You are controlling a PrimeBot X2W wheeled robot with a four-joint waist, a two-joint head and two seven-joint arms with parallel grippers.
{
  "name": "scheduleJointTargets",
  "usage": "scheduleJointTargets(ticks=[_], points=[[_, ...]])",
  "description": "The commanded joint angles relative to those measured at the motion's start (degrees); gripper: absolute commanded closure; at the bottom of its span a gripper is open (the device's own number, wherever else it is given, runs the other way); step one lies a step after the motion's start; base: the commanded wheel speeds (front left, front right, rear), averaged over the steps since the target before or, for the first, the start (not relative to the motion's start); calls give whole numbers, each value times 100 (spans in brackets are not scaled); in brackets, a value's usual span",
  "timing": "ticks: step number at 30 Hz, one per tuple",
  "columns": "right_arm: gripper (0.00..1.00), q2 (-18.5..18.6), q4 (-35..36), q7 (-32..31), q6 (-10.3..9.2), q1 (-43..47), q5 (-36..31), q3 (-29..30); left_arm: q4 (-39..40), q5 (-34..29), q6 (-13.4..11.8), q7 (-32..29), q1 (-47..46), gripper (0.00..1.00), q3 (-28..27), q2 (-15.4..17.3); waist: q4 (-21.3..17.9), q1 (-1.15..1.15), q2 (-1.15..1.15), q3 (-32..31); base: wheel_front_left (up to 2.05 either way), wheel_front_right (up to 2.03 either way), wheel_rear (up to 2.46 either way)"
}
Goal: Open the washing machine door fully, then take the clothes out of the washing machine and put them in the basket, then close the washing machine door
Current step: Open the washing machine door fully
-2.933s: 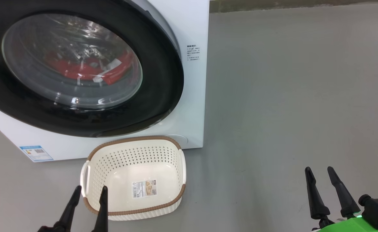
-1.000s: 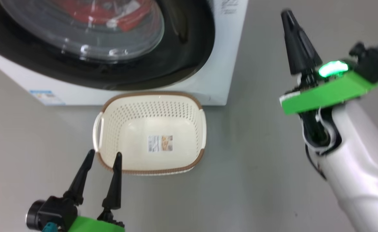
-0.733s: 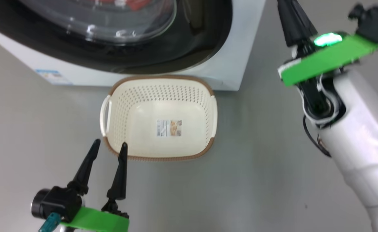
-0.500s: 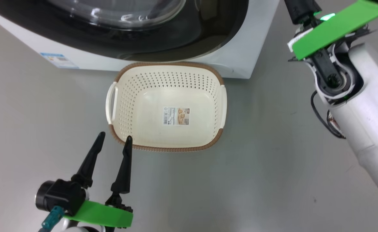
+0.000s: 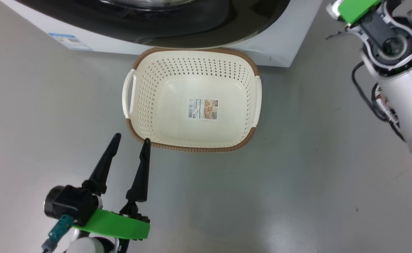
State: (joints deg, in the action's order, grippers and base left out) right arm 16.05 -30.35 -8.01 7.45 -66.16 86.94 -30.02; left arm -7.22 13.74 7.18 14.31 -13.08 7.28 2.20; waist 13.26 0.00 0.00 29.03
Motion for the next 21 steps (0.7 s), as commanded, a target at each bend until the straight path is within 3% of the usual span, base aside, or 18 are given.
scheduleJointTargets(ticks=[1, 11, 21], points=[[100, -120, 51, -193, 3, -138, 139, 14, 109, 28, 31, 69, -59, 0, -157, 96, 55, 0, 0, 79, 0, 0, 0], [100, -205, -214, -1050, 3, -429, 536, -25, 71, 65, 31, 69, -144, 0, -122, 90, 146, 0, 0, 136, 0, 0, 0], [100, -270, 20, -1360, 3, -52, 630, -54, 53, 55, 31, 69, -99, 0, -147, 78, 84, 0, 0, -122, 0, 0, 0]])
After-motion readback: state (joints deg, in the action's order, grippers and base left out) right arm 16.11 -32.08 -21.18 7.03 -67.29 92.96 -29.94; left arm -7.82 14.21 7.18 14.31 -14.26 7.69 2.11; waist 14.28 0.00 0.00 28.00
